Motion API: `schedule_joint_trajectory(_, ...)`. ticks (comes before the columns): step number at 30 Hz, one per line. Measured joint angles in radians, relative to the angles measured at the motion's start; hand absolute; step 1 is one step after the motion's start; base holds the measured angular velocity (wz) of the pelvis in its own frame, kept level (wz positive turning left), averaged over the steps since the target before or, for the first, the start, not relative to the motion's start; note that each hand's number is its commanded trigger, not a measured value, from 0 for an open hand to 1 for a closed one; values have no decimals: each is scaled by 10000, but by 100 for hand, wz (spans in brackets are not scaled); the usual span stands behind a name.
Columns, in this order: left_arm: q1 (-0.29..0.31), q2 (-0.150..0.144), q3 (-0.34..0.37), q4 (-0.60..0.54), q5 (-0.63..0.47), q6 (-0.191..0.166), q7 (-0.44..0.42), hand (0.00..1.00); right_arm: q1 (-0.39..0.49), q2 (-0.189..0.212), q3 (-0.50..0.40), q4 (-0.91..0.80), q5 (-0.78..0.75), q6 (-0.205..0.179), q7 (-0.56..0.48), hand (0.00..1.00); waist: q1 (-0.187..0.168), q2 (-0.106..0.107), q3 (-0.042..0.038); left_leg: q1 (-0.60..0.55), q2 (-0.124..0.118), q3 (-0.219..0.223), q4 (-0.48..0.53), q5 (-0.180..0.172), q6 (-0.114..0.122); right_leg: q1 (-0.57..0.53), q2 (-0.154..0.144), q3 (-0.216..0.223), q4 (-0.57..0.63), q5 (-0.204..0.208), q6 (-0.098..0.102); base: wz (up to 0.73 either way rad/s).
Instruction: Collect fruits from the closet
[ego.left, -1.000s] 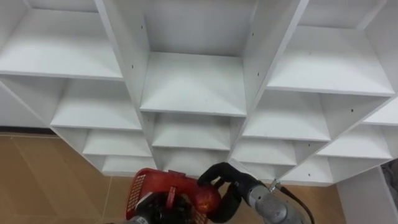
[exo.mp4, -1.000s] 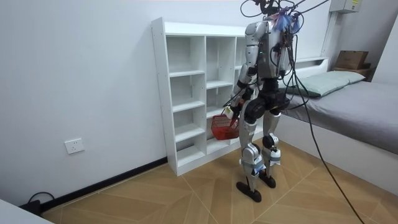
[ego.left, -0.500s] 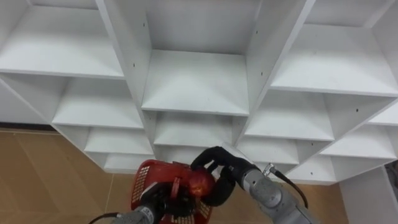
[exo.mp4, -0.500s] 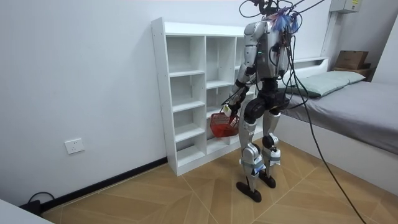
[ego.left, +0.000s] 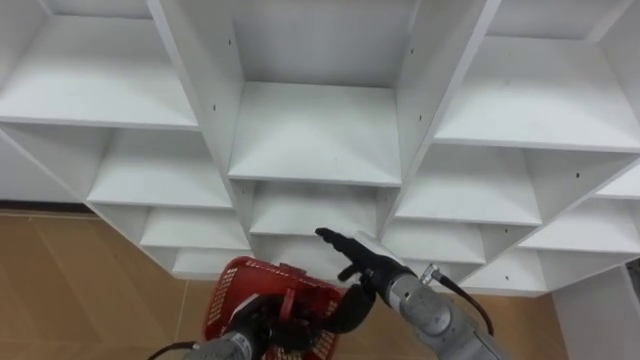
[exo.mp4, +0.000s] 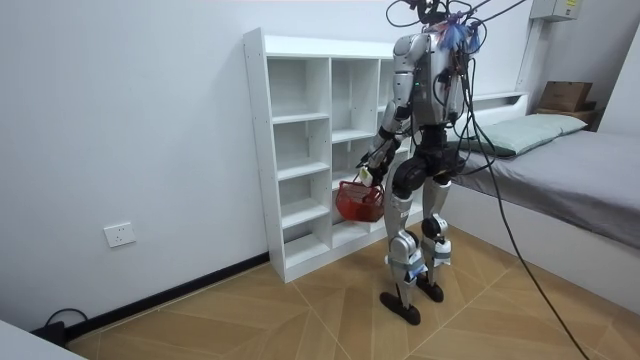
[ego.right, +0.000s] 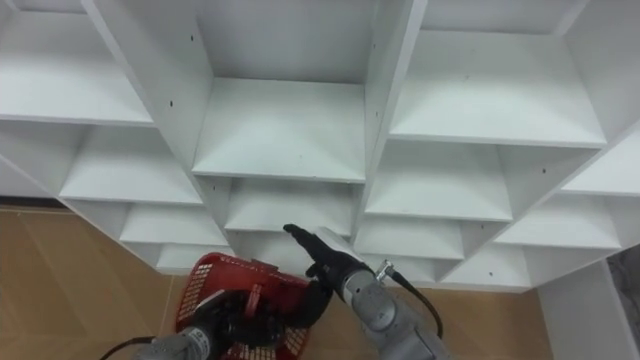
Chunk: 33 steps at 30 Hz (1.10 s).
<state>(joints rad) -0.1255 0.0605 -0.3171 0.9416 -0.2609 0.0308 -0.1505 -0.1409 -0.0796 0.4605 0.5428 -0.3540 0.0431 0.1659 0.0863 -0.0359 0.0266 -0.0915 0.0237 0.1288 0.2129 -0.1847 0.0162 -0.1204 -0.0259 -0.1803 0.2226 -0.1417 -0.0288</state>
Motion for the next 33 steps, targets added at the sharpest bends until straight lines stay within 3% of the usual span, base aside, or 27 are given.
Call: schedule_joint_trajectory(33,171,89,26,353,31,-3,1,100,306,-56,175,154,19,1,195,0,-2,-66,-24,117,-31,12,11,2,2,125,-6,49,-27,-12,14,0)
